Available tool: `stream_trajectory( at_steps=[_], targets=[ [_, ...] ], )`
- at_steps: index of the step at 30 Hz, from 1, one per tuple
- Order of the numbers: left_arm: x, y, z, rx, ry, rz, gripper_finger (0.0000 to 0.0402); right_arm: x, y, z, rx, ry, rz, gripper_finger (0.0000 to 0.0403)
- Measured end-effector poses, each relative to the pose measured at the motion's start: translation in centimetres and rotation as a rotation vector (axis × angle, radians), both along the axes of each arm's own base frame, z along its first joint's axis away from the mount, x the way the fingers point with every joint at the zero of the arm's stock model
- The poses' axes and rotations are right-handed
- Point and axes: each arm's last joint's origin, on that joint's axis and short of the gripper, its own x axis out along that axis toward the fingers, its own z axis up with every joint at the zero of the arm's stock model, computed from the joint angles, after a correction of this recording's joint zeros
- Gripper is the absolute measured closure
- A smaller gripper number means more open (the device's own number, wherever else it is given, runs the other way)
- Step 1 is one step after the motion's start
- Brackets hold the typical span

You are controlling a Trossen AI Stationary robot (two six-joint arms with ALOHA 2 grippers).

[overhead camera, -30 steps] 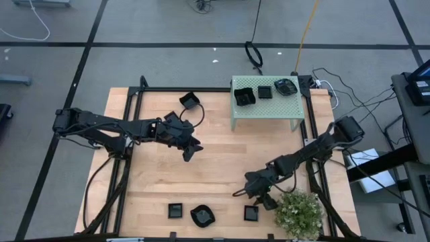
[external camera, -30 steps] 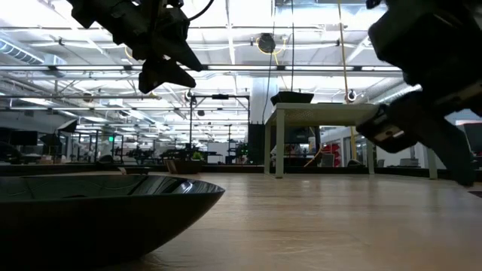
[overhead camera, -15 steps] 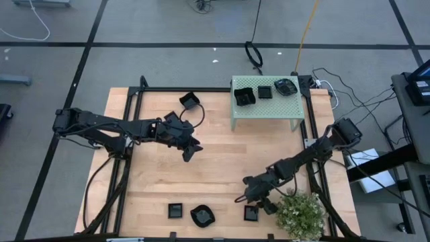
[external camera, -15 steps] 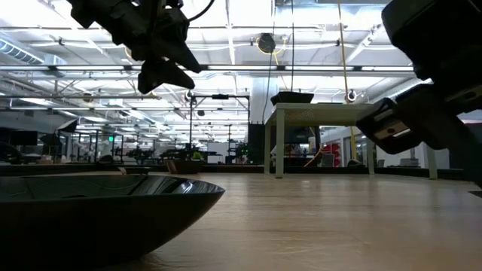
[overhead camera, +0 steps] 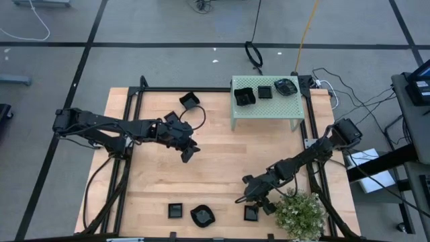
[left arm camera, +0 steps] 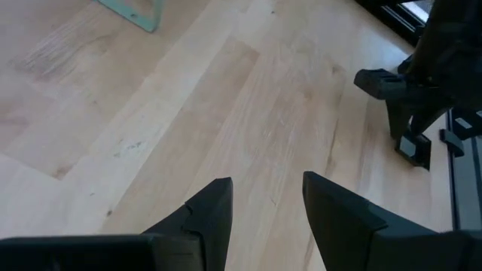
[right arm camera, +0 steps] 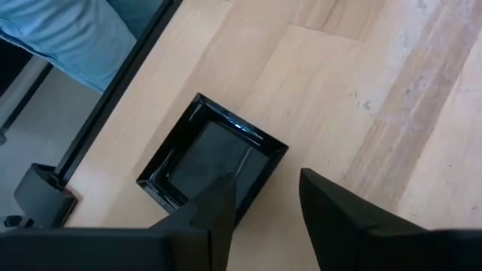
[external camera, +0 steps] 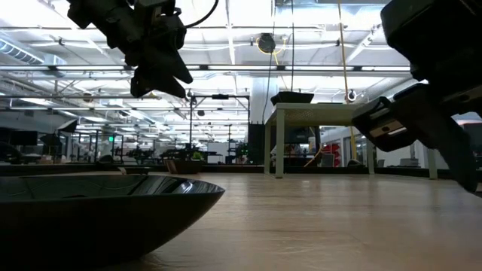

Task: Pick & Place Mini shaped plates
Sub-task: Stack the black square plate on top of the square plate on the shelf

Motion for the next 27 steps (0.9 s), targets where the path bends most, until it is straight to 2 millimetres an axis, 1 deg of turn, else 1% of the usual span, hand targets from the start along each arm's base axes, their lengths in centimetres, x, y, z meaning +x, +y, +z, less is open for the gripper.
stream_trajectory(
  at_steps=[6, 10, 18, 23, 27],
  targets=[
    [0.0, 0.0, 0.0, -0.001, 0.005, 0.001, 0.0236, -0.4, 0.6, 0.0, -0.005, -0.006, 0.035, 0.0288],
    [0.0, 0.0, 0.0, -0.001, 0.005, 0.001, 0.0236, -0.6, 0.9, 0.0, -0.016, -0.02, 0.063, 0.0289],
    [0.0, 0.0, 0.0, -0.005, 0.005, 0.004, 0.0236, -0.6, 0.9, -0.1, -0.022, -0.022, 0.063, 0.029],
    [0.0, 0.0, 0.0, -0.008, 0.005, 0.007, 0.0236, -0.4, 1.0, -1.4, -0.033, 0.023, 0.052, 0.0297],
    [0.0, 0.0, 0.0, -0.024, 0.006, 0.02, 0.0236, -0.2, 1.1, -1.8, -0.021, 0.032, 0.033, 0.0298]
  ],
)
